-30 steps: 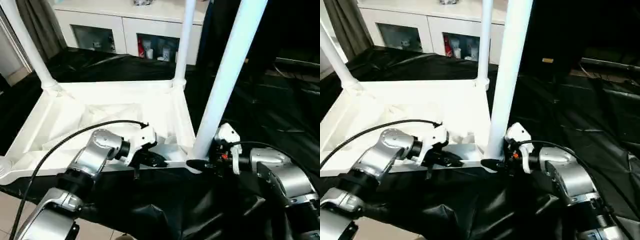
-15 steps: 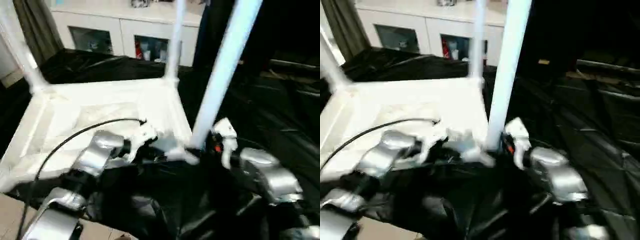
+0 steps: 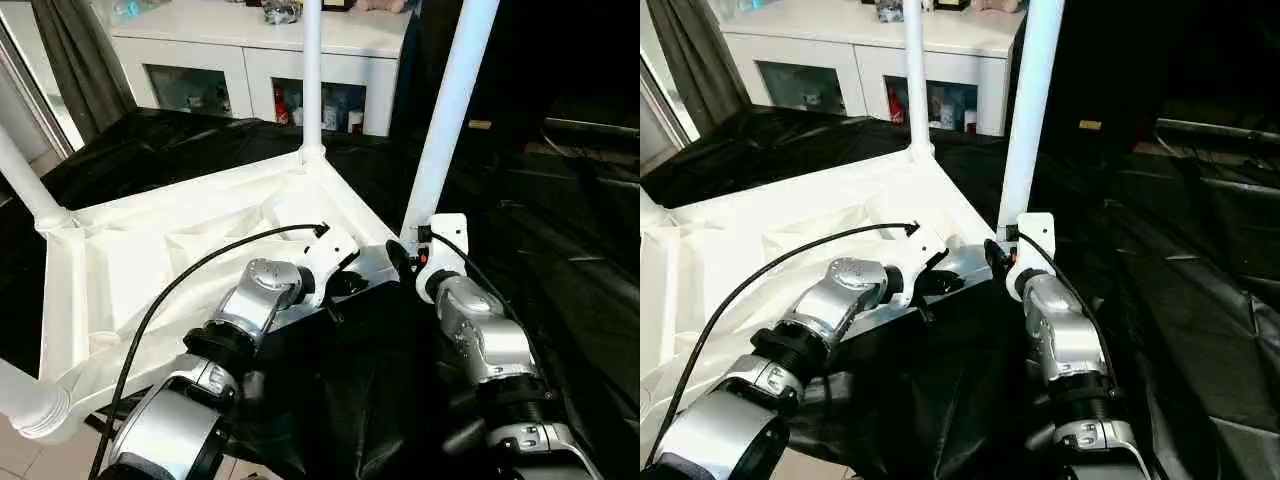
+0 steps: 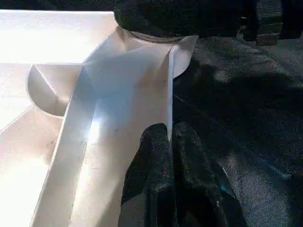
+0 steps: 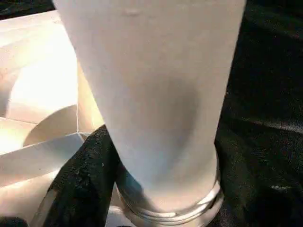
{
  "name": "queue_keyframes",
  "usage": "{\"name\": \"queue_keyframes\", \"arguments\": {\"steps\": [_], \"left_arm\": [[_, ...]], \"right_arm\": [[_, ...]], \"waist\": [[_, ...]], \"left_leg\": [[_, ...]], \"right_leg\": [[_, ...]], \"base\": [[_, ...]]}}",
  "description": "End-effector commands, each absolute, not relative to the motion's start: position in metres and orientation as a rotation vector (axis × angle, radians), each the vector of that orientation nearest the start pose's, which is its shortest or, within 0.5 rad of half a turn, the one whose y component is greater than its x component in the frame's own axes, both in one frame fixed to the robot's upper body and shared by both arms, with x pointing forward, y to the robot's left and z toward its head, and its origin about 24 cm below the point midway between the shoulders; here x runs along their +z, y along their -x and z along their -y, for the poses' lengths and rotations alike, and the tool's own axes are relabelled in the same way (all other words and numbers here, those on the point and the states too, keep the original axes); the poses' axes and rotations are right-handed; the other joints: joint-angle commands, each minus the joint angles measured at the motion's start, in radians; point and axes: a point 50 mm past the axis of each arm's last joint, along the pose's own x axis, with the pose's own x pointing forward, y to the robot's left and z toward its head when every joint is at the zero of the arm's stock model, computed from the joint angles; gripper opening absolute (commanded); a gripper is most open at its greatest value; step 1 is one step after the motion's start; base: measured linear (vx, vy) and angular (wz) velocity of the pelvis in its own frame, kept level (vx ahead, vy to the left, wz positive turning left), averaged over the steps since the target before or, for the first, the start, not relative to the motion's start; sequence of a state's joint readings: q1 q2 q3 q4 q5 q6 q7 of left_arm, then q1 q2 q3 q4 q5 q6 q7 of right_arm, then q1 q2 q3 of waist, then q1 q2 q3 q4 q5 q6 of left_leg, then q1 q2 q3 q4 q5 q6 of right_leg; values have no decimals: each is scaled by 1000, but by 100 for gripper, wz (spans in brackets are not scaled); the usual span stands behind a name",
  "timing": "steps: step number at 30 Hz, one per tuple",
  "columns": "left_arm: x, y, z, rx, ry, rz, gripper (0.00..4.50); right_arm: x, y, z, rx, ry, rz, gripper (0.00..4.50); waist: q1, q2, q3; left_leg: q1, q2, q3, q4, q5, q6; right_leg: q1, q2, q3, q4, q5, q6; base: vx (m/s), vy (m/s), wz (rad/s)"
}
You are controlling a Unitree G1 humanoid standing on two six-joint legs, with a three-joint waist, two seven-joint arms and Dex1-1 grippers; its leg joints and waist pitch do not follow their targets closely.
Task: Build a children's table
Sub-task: Rotate leg to tighten
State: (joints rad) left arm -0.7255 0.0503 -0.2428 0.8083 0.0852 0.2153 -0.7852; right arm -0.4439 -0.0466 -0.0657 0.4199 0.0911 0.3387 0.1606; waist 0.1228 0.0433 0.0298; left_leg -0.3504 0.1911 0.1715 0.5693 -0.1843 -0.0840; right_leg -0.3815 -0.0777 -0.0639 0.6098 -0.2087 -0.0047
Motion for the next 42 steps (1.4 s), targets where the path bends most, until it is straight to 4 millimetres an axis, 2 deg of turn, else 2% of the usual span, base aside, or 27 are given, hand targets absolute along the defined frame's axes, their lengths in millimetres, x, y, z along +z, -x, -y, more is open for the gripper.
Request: {"name": "queue_keyframes", "arguments": {"steps": [1, 2, 4, 6, 8, 10, 11, 13, 15, 19, 25, 28, 34, 35, 37, 38, 39, 40, 42], "left_arm": [[47, -334, -33, -1130, -256, -393, 0], [47, -333, -35, -1148, -257, -389, 0], [48, -330, -43, -1199, -258, -386, 0], [48, -328, -49, -1232, -258, -386, 0], [48, -323, -59, -1303, -259, -385, 0], [48, -318, -68, -1374, -254, -384, 0], [48, -312, -77, -1437, -257, -400, 0], [49, -310, -83, -1469, -264, -412, 0], [49, -309, -90, -1489, -275, -417, 0], [50, -304, -102, -1538, -272, -450, 0], [50, -301, -107, -1546, -255, -462, 0], [50, -302, -105, -1535, -252, -456, 0], [52, -302, -105, -1530, -251, -452, 0], [52, -302, -105, -1529, -250, -452, 0], [51, -302, -106, -1519, -252, -452, 0], [51, -302, -105, -1508, -252, -451, 0], [50, -303, -105, -1494, -253, -448, 0], [50, -306, -103, -1465, -253, -443, 0], [49, -313, -97, -1388, -253, -436, 0]], "right_arm": [[25, -318, 102, 392, -109, -386, 337], [27, -318, 103, 417, -106, -378, 343], [31, -315, 108, 517, -87, -358, 373], [34, -312, 112, 597, -62, -350, 381], [41, -303, 121, 749, -3, -335, 381], [46, -294, 129, 859, 14, -337, 381], [51, -286, 140, 956, 36, -341, 381], [54, -282, 146, 1005, 58, -343, 381], [54, -278, 152, 1046, 68, -365, 381], [54, -272, 155, 1127, 76, -400, 381], [54, -270, 154, 1159, 82, -423, 355], [52, -271, 153, 1159, 80, -427, 325], [50, -269, 151, 1176, 83, -440, 277], [49, -269, 151, 1176, 82, -442, 274], [49, -268, 152, 1162, 81, -442, 268], [48, -269, 152, 1139, 77, -440, 267], [47, -270, 152, 1114, 73, -437, 267], [45, -272, 153, 1070, 71, -431, 266], [37, -278, 153, 942, 66, -432, 265]], "waist": [[0, -15, -45], [0, -21, -43], [4, -19, -44], [7, -21, -44], [6, -20, -48], [6, -20, -48], [8, -19, -49], [13, -17, -50], [19, -22, -50], [25, -15, -49], [24, -17, -47], [26, -23, -49], [29, -21, -49], [29, -16, -50], [28, -18, -50], [28, -14, -50], [27, -16, -51], [25, -13, -50], [22, -17, -48]], "left_leg": [[-4, 30, -12, -66, -183, 30], [-6, 31, -12, -68, -176, 34], [-6, 31, -12, -66, -171, 46], [-9, 33, -13, -65, -163, 56], [-11, 32, -12, -62, -138, 65], [-13, 34, -10, -56, -104, 89], [-12, 35, -11, -56, -101, 91], [-11, 40, -8, -52, -97, 107], [-9, 40, -6, -51, -103, 107], [-6, 43, -6, -52, -127, 92], [-7, 41, -8, -55, -132, 72], [-8, 40, -8, -53, -110, 76], [-9, 40, -8, -51, -103, 79], [-8, 40, -8, -51, -103, 78], [-8, 39, -8, -51, -107, 76], [-8, 39, -8, -51, -105, 75], [-8, 39, -8, -50, -105, 75], [-8, 39, -8, -50, -108, 72], [-7, 36, -9, -53, -122, 57]], "right_leg": [[44, -70, 47, -84, -176, -157], [44, -70, 47, -84, -165, -158], [47, -73, 46, -83, -169, -158], [50, -73, 46, -83, -158, -158], [51, -72, 45, -77, -116, -165], [51, -69, 46, -68, -30, -186], [53, -70, 44, -67, -23, -190], [48, -69, 42, -63, -3, -212], [46, -71, 43, -64, -26, -219], [42, -70, 43, -62, -44, -230], [43, -72, 44, -65, -78, -220], [44, -71, 43, -62, -55, -220], [44, -71, 43, -61, -49, -222], [44, -71, 43, -60, -48, -222], [45, -70, 43, -61, -43, -223], [44, -70, 43, -60, -40, -224], [45, -70, 43, -60, -35, -225], [43, -69, 43, -62, -35, -225], [45, -70, 42, -66, -68, -220]], "base": [[0, 0, 0], [0, 0, 0], [0, 0, 0], [0, 0, 0], [0, 0, 0], [0, 0, 0], [0, 0, 0], [0, 0, 0], [0, 0, 0], [0, 0, 0], [0, 0, 0], [0, 0, 0], [0, 0, 0], [0, 0, 0], [0, 0, 0], [0, 0, 0], [0, 0, 0], [0, 0, 0], [0, 0, 0]]}}
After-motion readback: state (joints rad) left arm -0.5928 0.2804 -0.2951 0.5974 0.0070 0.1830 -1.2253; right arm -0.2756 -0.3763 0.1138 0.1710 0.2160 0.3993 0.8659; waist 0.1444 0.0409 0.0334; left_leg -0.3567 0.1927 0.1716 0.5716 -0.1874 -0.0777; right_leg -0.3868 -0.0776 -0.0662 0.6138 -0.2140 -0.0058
